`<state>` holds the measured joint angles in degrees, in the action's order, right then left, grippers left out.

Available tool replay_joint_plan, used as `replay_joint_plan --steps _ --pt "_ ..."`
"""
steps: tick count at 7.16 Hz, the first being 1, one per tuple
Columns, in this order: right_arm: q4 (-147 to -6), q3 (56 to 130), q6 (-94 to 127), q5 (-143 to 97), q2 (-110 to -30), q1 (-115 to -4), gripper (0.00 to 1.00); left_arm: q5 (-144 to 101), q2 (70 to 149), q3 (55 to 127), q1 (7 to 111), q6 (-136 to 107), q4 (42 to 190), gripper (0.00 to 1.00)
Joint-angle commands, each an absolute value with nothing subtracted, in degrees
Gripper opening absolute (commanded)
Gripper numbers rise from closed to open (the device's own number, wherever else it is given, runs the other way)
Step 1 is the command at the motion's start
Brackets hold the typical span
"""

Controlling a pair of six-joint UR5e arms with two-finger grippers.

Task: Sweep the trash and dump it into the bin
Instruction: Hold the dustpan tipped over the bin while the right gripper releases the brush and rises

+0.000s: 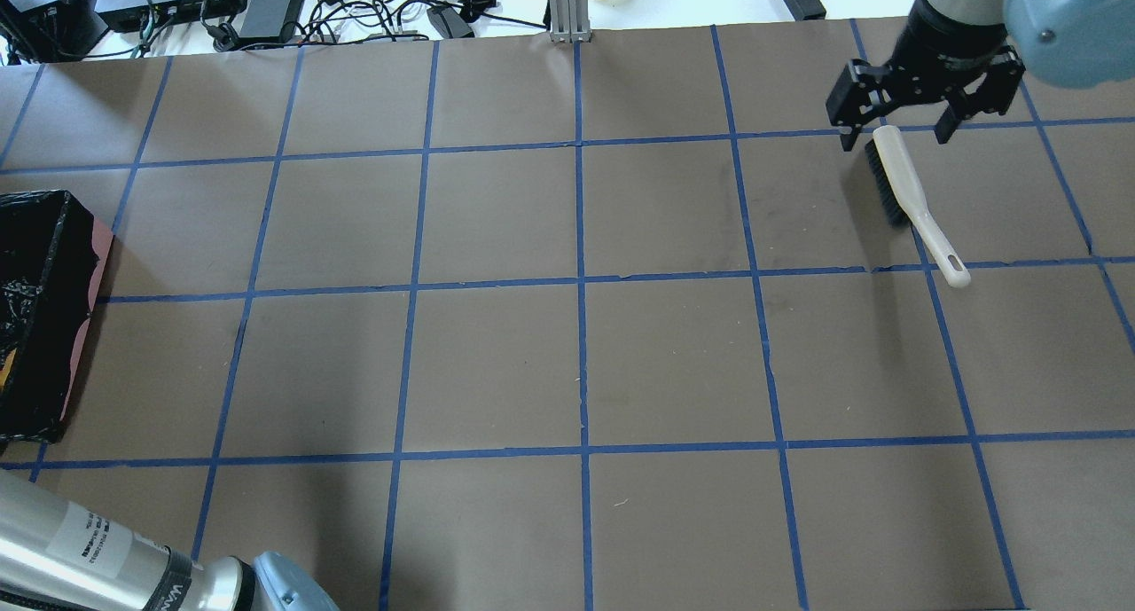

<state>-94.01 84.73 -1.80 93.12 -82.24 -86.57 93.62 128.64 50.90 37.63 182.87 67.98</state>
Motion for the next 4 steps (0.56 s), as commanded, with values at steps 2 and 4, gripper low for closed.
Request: replay_joint_plan --steps 2,4 --pt "-90.18 78.93 7.65 89.58 -84.01 -94.04 1.0 96.32 125.96 53.86 41.48 184.04 63.56 0.0" --pt "-89.91 80.32 6.77 88.33 -87.35 -94.04 1.0 96.33 123.24 61.83 41.57 186.74 52.62 0.0"
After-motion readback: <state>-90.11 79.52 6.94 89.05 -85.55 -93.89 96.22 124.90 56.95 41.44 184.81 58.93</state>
